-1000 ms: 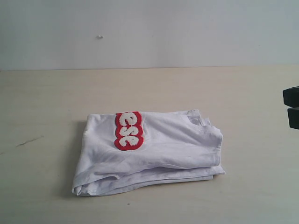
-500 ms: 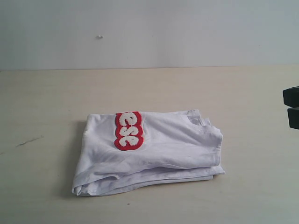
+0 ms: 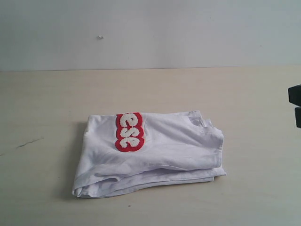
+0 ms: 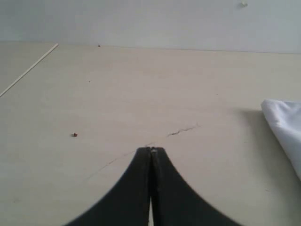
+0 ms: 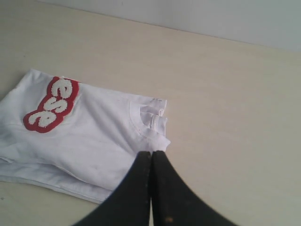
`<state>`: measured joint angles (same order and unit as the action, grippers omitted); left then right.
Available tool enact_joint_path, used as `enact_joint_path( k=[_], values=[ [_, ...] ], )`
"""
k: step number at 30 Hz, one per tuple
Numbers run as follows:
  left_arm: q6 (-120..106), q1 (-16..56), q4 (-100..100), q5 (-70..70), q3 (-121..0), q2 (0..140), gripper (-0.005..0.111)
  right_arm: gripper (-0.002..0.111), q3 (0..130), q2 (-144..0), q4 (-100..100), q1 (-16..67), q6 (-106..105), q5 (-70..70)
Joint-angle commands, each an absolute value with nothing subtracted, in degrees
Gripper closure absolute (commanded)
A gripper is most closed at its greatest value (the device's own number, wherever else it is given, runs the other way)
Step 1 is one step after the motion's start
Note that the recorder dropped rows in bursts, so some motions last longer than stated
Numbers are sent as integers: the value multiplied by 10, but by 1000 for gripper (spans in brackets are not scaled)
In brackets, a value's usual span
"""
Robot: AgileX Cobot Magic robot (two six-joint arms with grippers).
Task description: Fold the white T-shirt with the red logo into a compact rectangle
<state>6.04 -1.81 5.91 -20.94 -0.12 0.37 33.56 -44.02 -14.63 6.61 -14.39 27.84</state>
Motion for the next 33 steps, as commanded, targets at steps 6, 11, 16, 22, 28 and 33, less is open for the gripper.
enact_joint_path(
  k=[6,11,16,22,28,33],
  values=[
    [63,-20,60,-207,0,0,107,108,296,-322,-105,0,-154,220],
    [63,-20,60,-207,0,0,107,108,243,-247,-105,-66,-150,184],
    [63,-20,60,-207,0,0,107,108,179,-181,-93,-98,-150,182],
    [63,-20,60,-207,0,0,107,108,89,-132,-84,-102,-149,119],
    [63,-20,60,-207,0,0,107,108,12,-80,-90,-102,-123,97],
    [63,-20,60,-207,0,0,107,108,0,-33,-87,-102,-113,119]
  ],
)
